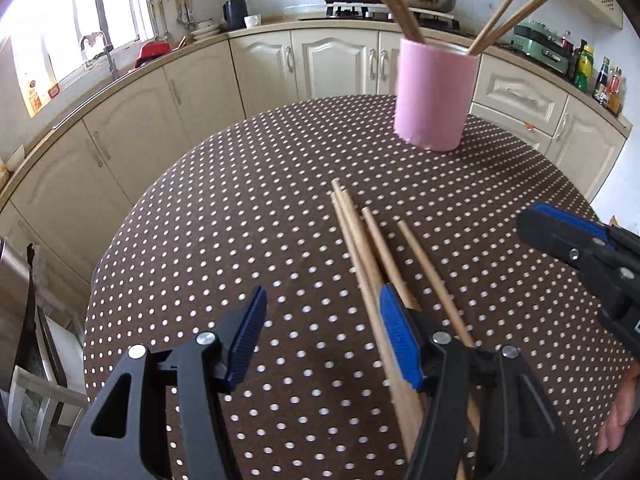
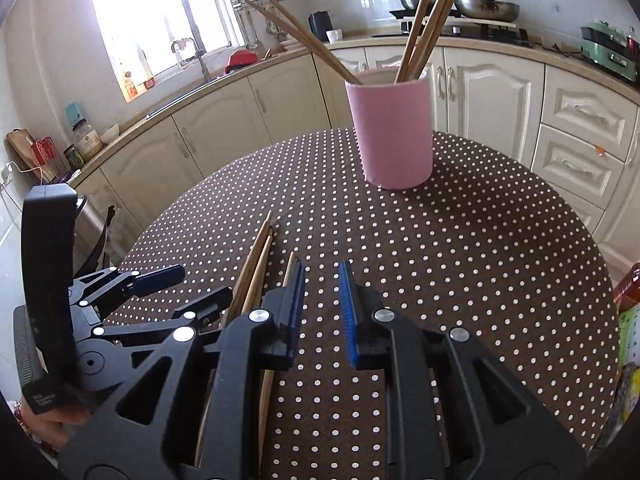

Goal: Organize utensils
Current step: 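Move both open grippers back down to the chopstick pile, then close the left gripper on a chopstick while the right gripper grasps another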

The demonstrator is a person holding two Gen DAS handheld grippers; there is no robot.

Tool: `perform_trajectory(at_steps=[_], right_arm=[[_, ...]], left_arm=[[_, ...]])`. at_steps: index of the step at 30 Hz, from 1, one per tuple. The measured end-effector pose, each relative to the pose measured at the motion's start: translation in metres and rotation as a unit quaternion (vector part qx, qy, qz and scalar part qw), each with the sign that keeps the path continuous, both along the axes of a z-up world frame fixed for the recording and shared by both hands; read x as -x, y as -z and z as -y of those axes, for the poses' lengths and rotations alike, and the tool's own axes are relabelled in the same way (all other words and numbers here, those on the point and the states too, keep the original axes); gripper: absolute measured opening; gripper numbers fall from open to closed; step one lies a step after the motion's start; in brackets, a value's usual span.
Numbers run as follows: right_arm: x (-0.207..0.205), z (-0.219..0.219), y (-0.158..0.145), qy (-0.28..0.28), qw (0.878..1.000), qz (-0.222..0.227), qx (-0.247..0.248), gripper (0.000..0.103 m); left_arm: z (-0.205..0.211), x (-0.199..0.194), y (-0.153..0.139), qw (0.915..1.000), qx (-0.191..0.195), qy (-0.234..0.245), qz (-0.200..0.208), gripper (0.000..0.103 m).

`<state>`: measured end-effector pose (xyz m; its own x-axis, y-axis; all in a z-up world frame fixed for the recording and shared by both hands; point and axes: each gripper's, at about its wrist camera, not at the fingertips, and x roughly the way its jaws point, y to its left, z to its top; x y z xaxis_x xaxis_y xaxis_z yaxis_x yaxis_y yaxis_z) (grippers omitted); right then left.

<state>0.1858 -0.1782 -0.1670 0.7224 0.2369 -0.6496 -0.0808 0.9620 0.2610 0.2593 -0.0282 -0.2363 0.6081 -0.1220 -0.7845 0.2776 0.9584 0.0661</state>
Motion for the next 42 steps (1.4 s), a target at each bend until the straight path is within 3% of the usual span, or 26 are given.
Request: perform_trajectory(at_steps=[6,10,13,19,27,35,42], right_arm=[[-0.005,-0.006,0.008,-0.014,1.0,-0.015,-0.006,0.018],[-0.006,-0.008,0.012,-0.016,1.0,-0.021,-0.006,0.019],[-0.008,-0.008,0.013,-0.014,1.0,-0.024,-0.007,0.019],[-0.009,-0.005,0.016,-0.014,0.999,-0.031,-0.011,0.019],[-0.017,-0.015,0.02,-0.034,0.998,-0.044,-0.013,0.019],[-0.031,-0.029,0.027,-0.045,0.997,-0.069,0.004,0.019],[-0.041,-0.034,0.031,-0.056,0.995,-0.087,0.018,0.019]], left_arm=[[-0.021,-0.009,0.008,0.9996,-0.009,-0.019,-0.017,0.058],[-0.031,-0.011,-0.004,0.9985,0.052,-0.015,-0.012,0.058],[-0.021,-0.011,-0.008,0.9972,0.074,0.002,-0.013,0.058],[0.0,-0.018,0.003,0.9996,0.019,0.006,-0.02,0.059],[-0.036,-0.031,0.006,0.9987,0.021,-0.034,-0.033,0.059],[-0.06,-0.047,0.005,0.9955,0.072,-0.043,-0.044,0.058],[-0.065,-0.05,0.008,0.9946,0.077,-0.055,-0.042,0.058]])
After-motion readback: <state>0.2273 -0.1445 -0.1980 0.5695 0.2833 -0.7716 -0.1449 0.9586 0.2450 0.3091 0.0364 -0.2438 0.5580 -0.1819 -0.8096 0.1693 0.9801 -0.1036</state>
